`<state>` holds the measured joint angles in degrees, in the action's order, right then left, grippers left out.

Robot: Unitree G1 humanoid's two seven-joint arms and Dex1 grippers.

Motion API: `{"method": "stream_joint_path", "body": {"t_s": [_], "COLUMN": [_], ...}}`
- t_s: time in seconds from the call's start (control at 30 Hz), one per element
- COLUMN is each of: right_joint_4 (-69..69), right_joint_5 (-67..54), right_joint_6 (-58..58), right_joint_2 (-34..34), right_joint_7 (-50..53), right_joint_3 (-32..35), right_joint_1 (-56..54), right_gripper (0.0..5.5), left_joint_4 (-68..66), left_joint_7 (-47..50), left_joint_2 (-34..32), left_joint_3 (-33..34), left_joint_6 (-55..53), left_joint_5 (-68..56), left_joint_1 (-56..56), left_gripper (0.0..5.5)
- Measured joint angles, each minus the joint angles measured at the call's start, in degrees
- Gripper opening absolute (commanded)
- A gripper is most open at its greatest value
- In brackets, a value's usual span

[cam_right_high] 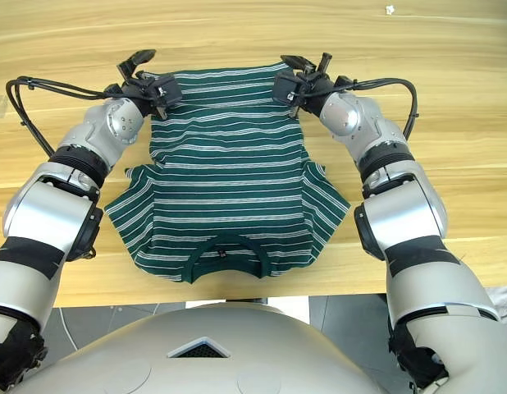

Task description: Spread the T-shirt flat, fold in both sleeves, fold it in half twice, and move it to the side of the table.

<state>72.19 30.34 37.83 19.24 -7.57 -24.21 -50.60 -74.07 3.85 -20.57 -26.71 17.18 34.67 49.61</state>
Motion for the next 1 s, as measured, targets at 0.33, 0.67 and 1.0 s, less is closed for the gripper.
{"method": "stream_joint_path", "body": {"t_s": [0.33,0.67,1.0], "right_joint_4": [-6.85,-22.48,-48.98], "right_joint_5": [-6.62,-24.67,-38.05], "right_joint_6": [7.49,9.67,0.07], "right_joint_2": [-0.07,-0.77,-4.88], "right_joint_7": [-1.6,-1.53,0.72], "right_joint_3": [5.06,17.49,26.31], "right_joint_1": [3.76,17.67,33.62], "right_gripper": [1.73,1.73,1.73], "left_joint_4": [12.28,70.61,106.78], "left_joint_7": [16.83,2.1,-3.47], "left_joint_2": [-12.31,-14.37,-1.7], "left_joint_3": [6.72,24.85,35.9], "left_joint_6": [2.8,-2.09,-12.04], "left_joint_5": [-1.37,-34.45,-62.31], "left_joint_1": [-0.53,-45.78,-97.15], "left_gripper": [3.97,3.97,3.97]}}
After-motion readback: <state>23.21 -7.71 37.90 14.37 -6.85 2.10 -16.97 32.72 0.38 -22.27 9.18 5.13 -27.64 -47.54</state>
